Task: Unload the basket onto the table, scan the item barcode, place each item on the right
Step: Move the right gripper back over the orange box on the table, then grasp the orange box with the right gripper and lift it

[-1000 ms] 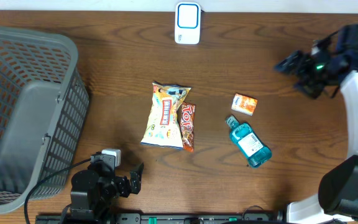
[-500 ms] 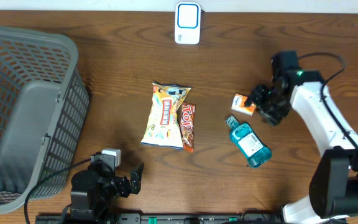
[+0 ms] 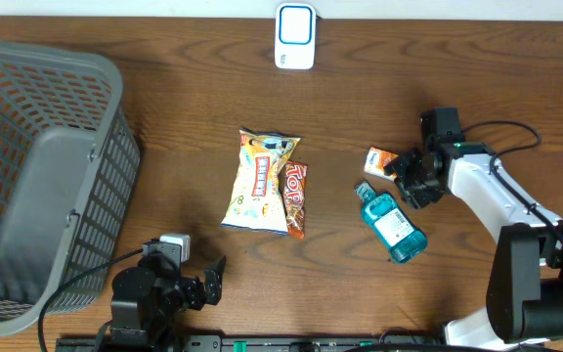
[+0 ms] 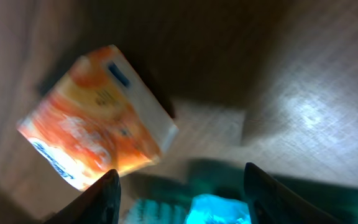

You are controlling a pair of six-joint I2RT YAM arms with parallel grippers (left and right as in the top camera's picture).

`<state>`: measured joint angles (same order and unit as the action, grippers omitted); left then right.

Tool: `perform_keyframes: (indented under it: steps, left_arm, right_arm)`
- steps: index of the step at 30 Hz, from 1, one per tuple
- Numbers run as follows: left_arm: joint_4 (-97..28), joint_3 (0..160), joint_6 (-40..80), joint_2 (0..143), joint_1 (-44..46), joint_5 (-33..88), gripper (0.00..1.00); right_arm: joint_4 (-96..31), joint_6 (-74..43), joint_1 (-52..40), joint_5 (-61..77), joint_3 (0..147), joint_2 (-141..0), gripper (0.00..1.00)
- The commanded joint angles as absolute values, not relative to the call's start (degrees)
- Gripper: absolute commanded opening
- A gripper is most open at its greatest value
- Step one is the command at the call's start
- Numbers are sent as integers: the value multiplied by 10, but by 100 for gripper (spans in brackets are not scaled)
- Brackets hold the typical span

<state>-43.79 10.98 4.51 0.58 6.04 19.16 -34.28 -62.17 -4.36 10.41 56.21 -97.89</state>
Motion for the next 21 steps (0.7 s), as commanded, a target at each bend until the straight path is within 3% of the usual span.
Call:
perform_keyframes:
  steps: [1, 14, 21]
  left_arm:
    - [-464, 108, 44, 2, 58, 194, 100]
    - [-464, 108, 44, 2, 58, 194, 100]
    - [-464, 108, 44, 2, 58, 194, 100]
  right_arm:
    - [-312, -688, -46, 95, 546, -978, 57]
    - [-248, -720, -46, 91, 538, -995, 62]
    - [-236, -719, -62, 140, 538, -1084, 44]
